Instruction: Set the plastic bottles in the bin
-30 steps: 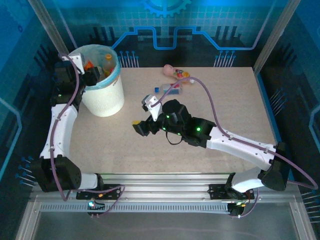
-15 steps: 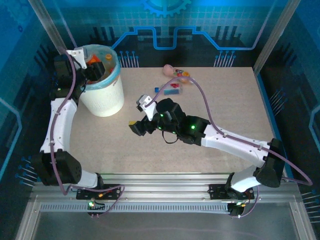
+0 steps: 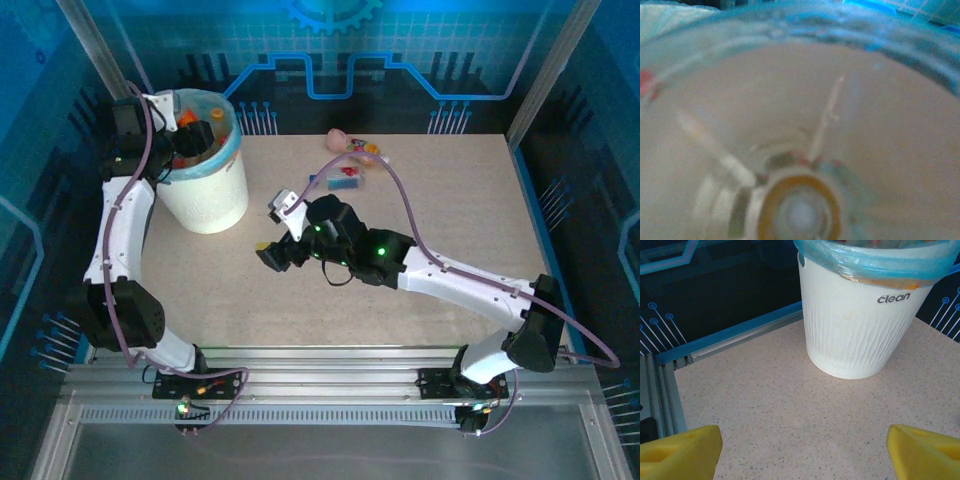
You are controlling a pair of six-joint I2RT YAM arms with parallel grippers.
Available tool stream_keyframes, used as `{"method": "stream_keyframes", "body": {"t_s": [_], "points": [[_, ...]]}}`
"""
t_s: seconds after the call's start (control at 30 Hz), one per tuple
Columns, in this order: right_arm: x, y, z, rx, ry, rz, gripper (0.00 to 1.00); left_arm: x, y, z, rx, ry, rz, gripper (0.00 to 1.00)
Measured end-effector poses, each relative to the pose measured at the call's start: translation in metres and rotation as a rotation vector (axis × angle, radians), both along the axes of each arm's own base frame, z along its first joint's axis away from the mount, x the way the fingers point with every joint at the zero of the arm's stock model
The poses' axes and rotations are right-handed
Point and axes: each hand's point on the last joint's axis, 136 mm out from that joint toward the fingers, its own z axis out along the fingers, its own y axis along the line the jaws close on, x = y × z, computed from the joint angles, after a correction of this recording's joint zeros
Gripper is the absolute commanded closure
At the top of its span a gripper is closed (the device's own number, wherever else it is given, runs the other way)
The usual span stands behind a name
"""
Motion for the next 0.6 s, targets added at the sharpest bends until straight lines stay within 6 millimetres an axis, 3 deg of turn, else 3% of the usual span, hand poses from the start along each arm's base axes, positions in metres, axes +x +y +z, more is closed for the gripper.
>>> {"method": "stream_keyframes", "body": {"t_s": [0.13, 0.37, 0.6], "points": [[0.000, 0.001, 0.002, -0.003, -0.007, 0.003, 0.13, 0.000, 0.004, 0.020, 0.029, -0.036, 0.016, 0.63], [0.000, 0.000, -0.001, -0.027, -0.007, 0.003, 0.13, -0.006, 0.022, 0.022, 0.107, -0.023, 0.097, 0.63], [0.000, 0.001, -0.004, -0.043, -0.011, 0.007, 0.13, -0.022, 0.056, 0.008, 0.195, 0.055, 0.186, 0.62]]}}
